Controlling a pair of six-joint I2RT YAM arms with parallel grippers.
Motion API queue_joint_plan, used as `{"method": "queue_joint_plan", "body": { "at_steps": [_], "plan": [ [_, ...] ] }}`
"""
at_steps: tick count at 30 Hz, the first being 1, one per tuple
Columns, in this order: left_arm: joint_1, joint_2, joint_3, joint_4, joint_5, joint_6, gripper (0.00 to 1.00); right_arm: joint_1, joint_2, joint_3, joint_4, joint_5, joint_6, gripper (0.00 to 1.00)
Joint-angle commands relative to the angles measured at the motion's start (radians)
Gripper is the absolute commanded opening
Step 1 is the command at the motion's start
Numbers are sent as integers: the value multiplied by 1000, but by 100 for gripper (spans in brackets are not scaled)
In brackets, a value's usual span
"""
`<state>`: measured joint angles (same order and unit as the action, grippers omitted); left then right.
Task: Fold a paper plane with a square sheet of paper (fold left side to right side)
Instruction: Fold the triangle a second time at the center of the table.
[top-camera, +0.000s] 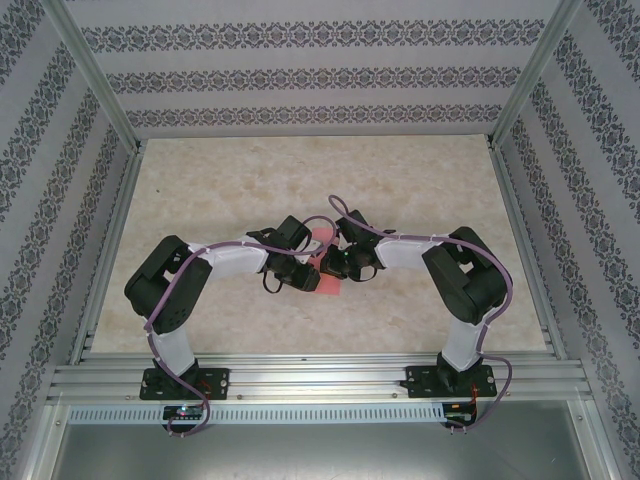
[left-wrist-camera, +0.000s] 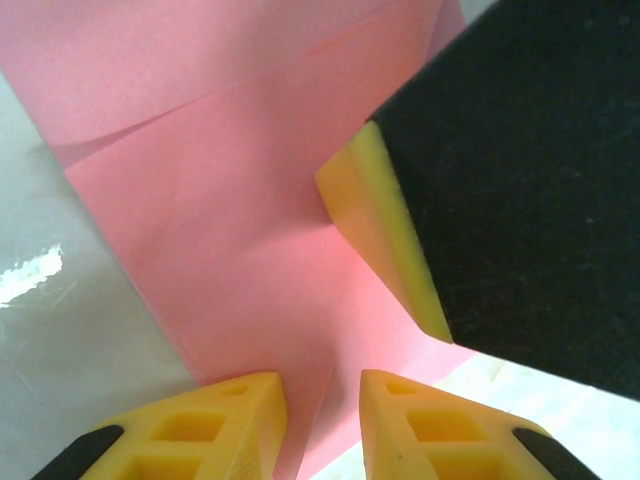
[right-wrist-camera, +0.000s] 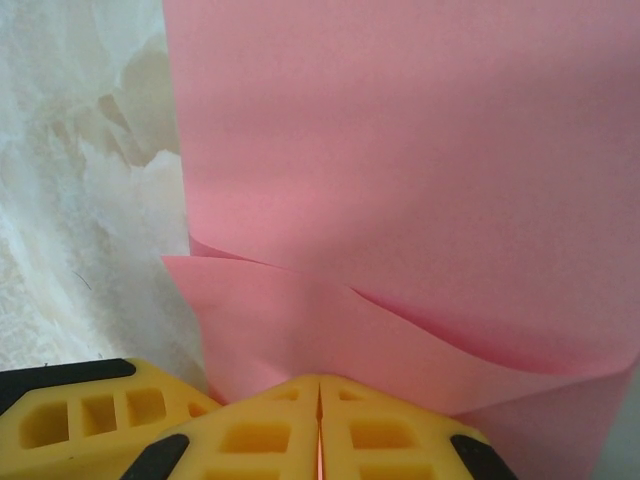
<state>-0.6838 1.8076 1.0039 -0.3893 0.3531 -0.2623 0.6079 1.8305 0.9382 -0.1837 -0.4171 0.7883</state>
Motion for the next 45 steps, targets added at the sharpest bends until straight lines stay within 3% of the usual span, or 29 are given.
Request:
{"method": "queue_joint_plan", "body": {
  "at_steps": [1,30,39,45],
  "plan": [
    [-18,72,-55,4,-76,17,30,-28,6,-2,-47,71,-38,9],
    [-23,73,-84,43,-87,-19,30,-216,-66,34,-146,68,-173,10],
    [-33,70,-65,43,-86,-24,30,-177,-150,26,-159,41,-143,10],
    [-37,67,-58,41,-93,-27,30,-115,-88,4,-62,-11,-74,10]
  ]
}}
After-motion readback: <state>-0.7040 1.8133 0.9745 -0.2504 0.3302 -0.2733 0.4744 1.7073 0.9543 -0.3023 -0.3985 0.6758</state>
